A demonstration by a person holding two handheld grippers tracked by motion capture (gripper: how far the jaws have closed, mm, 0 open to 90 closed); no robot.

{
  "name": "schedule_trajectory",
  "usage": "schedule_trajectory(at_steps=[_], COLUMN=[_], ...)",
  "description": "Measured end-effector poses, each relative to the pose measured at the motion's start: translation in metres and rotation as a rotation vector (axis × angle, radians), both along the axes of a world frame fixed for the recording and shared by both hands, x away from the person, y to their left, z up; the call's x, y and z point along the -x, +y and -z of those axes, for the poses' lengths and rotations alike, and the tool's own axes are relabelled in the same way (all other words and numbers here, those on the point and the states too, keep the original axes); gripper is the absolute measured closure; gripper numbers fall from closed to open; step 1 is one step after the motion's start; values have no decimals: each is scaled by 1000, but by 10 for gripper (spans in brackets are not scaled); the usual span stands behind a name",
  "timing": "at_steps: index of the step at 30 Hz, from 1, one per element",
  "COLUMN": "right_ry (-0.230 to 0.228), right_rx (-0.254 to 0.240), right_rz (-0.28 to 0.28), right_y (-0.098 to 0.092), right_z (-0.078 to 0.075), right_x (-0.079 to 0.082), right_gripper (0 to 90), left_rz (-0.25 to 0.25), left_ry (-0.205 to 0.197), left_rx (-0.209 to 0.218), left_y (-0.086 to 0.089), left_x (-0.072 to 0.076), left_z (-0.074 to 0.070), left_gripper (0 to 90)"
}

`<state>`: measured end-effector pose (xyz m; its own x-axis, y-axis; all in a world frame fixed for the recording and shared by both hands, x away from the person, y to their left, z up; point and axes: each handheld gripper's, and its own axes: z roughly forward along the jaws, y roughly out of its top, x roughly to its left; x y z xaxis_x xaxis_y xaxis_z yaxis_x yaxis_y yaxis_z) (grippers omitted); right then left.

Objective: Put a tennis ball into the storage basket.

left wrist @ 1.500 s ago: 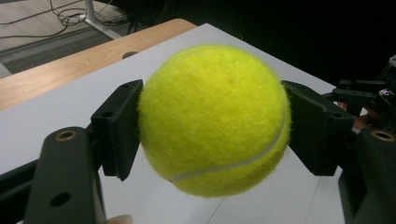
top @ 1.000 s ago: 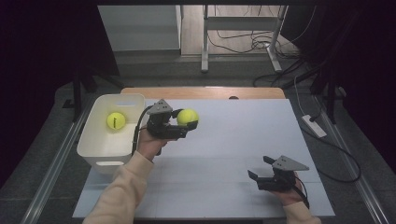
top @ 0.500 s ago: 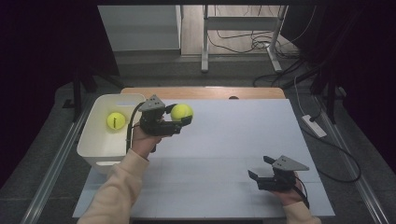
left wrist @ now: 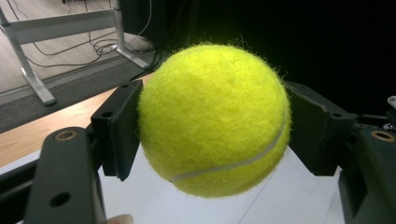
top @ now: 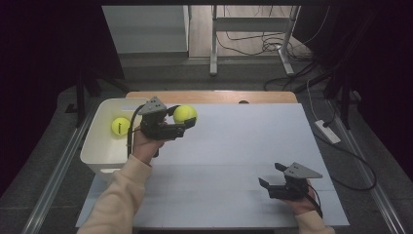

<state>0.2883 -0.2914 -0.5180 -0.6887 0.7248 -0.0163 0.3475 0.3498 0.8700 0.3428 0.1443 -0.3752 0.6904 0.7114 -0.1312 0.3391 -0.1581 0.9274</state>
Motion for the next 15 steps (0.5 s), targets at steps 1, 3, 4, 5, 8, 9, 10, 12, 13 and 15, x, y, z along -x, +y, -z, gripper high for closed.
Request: schedule_trajectory(at_steps=[1,3,4,5,8,9,10,12,13,15], right_ry=[0,0,0,-1,-2,-2,-2,-2,-2,-2], right_rx=[-1,-2,-1,-1,-2,-2,-2,-2,-2,-2], right_rz=[1,1,1,1,1,1,1,1,1,1], right_y=[0,0,0,0,0,0,0,0,0,0], right_z=[0,0,0,0,0,0,0,0,0,0], right_x=[0,0,0,0,0,0,0,0,0,0], right_gripper=[144,144,144,144,144,144,144,144,144,144], left_rz=[-3,-9,-10,-12,-17,-19,-19,-25,-25,-30], left_ry=[-2,-4,-6,-7,-15,-17,-17,-24,-24,-28], left_rx=[-1,1,1,0,-2,-2,-2,-4,-4,-3], left_y=[1,3,4,5,7,8,8,10,10,13], left_x=[0,1,1,1,2,2,2,2,2,2], left_z=[-1,-2,-3,-3,-6,-7,-7,-9,-9,-11], left_gripper=[273,272,273,273,273,273,273,272,273,273])
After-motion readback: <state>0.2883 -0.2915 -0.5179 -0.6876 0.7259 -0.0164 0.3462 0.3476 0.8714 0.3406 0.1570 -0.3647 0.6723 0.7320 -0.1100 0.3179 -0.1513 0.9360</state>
